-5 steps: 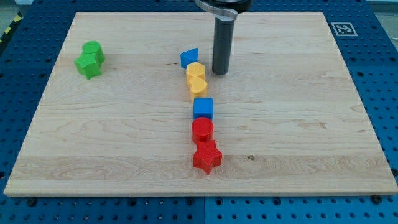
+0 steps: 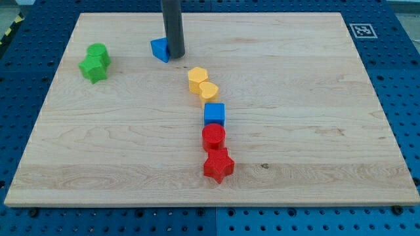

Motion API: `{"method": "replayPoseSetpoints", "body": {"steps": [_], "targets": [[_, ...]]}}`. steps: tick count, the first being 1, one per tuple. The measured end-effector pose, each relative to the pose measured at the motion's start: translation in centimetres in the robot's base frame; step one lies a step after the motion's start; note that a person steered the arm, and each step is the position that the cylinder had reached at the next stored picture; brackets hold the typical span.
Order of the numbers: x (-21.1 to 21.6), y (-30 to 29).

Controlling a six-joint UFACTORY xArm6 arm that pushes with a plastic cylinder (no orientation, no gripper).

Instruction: Slide the blue triangle towards the top left corner of the board

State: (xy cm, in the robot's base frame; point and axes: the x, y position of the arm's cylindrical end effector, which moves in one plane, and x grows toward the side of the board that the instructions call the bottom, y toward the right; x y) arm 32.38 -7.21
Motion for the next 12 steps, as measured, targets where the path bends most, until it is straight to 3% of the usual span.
{"method": "replayPoseSetpoints", "body": {"steps": [2,4,9,11,12], "targets": [[1.2,0.0],[1.2,-3.8],[-6.6,-9.3],[-5.3,-5.0],[-7.7,-3.7]]}}
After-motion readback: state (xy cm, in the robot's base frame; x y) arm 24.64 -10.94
